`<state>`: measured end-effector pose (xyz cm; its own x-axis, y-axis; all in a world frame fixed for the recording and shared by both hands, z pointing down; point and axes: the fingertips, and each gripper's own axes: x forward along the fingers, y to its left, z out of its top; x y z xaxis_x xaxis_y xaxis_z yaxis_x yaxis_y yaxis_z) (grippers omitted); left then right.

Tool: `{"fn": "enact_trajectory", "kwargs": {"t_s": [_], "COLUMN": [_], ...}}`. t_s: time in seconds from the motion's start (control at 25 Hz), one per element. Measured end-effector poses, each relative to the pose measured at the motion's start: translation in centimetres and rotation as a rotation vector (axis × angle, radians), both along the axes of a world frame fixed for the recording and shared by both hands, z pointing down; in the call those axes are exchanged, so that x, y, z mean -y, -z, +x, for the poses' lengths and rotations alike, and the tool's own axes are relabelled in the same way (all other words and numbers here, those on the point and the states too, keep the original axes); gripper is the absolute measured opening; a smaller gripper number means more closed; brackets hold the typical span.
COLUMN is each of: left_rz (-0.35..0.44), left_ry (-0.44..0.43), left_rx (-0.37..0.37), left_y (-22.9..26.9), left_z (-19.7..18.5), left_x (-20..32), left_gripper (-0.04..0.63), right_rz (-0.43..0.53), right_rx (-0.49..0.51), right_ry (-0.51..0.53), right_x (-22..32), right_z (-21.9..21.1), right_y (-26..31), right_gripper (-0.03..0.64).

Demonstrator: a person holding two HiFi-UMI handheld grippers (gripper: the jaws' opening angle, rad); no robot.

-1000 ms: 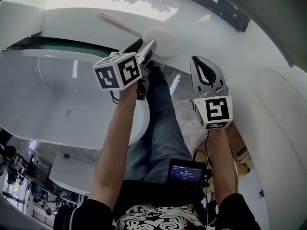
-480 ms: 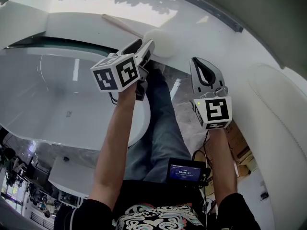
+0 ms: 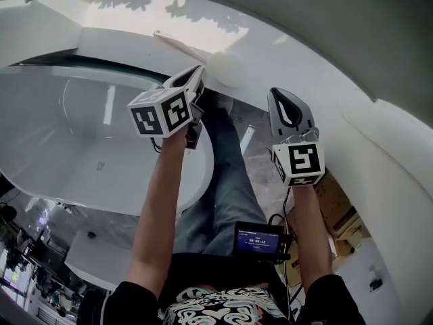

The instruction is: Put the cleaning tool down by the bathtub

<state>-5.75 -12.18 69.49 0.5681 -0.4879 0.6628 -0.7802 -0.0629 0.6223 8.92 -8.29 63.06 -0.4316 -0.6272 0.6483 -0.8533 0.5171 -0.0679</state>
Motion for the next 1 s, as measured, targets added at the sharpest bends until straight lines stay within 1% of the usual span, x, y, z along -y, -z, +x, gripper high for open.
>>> {"fn": "enact_trajectory", "kwargs": {"t_s": [0.2,0.36,0.44,0.6,0.8,0.88,1.0], "left_rz": [0.092,0.188,0.224,0.29,0.404,0.426,0.425], "left_ry": [-0.012,-0.097,-0.121,-0.105,-0.066,-0.041,-0.04], "left_rx": [0.062,0.189,0.219,0.24,0.279,0.268,0.26], "left_y": [3.0,6.0,7.8,11.7,16.8,18.6,20.6], "left_z": [-1.4,-2.2,-2.4,-3.3,-4.7,-5.3,-5.9], "left_x": [-0.3,-0.9,-1.0,-0.3,0.2,-0.1,-1.1], "left_gripper": [0.023,0.023,0.023,0.023,0.023,0.023,0.023], "right_rz": [0.02,0.036,0.042,0.07,0.106,0.119,0.142], "right_rx": [0.019,0.024,0.031,0.034,0.037,0.04,0.053], "right_ry": [-0.02,-0.033,-0.05,-0.055,-0.07,-0.083,-0.105], "right_x": [-0.5,-0.9,-1.0,-0.8,-0.9,-1.2,-1.8], "right_z": [-0.1,-0.1,0.1,0.0,0.0,0.0,0.0], "right_y": [2.0,4.7,6.2,9.0,12.3,13.8,16.2], "right_gripper": [0.028,0.028,0.028,0.028,0.028,0.028,0.028]}}
